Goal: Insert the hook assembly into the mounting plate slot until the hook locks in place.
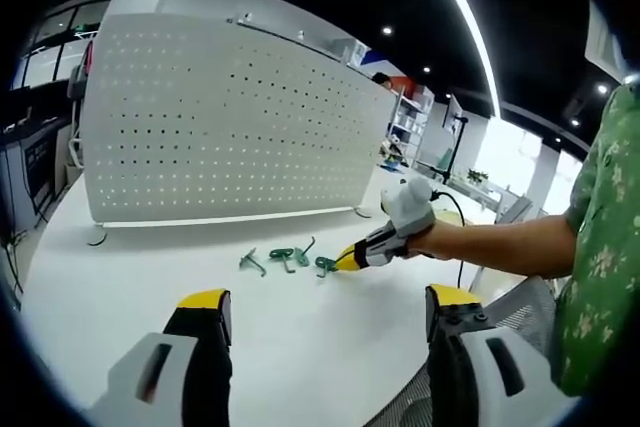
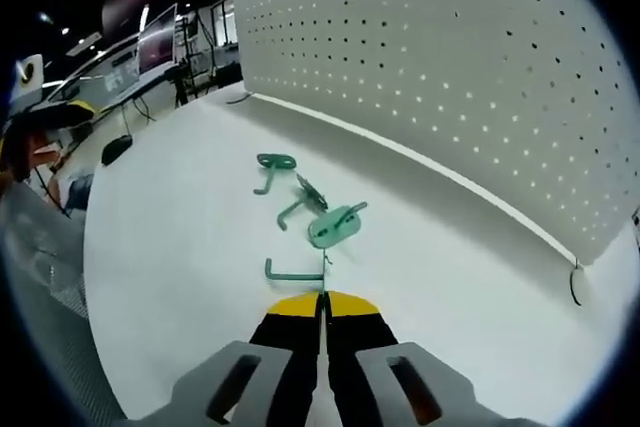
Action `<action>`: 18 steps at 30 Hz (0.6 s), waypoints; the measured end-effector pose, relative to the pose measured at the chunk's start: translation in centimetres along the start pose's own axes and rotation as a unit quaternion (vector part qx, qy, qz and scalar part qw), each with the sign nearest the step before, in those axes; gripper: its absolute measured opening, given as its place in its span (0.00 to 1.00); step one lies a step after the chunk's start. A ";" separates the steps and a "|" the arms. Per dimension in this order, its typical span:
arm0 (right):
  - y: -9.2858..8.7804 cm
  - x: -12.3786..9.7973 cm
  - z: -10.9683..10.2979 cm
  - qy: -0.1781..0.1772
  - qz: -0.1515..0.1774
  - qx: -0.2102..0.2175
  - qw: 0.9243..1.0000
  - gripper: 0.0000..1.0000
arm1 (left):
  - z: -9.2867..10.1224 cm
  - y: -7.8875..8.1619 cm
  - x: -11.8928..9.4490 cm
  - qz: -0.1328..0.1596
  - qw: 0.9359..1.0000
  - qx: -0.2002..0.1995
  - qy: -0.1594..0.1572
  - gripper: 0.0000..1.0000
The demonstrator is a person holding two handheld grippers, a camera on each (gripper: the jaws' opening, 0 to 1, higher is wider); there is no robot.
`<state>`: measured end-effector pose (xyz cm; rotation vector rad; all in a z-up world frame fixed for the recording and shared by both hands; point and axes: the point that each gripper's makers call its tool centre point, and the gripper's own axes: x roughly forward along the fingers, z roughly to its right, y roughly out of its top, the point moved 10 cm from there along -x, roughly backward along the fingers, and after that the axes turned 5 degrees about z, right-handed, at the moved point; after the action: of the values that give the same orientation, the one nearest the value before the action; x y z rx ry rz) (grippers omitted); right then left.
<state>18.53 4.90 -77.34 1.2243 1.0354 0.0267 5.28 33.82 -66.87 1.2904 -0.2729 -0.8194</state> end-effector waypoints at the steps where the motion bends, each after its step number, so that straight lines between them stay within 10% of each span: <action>1: 0.0 0.0 0.1 0.001 0.002 0.008 1.000 0.00 | 0.0 0.0 0.0 0.000 1.000 0.000 0.000 0.82; 18: -1.0 -0.3 0.5 0.012 0.029 0.157 0.987 0.00 | 0.1 0.0 -0.1 0.006 1.000 0.000 -0.001 0.81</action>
<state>18.16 3.99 -77.95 1.5423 1.0516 -0.0799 5.11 33.81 -66.76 1.2869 -0.2814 -0.8108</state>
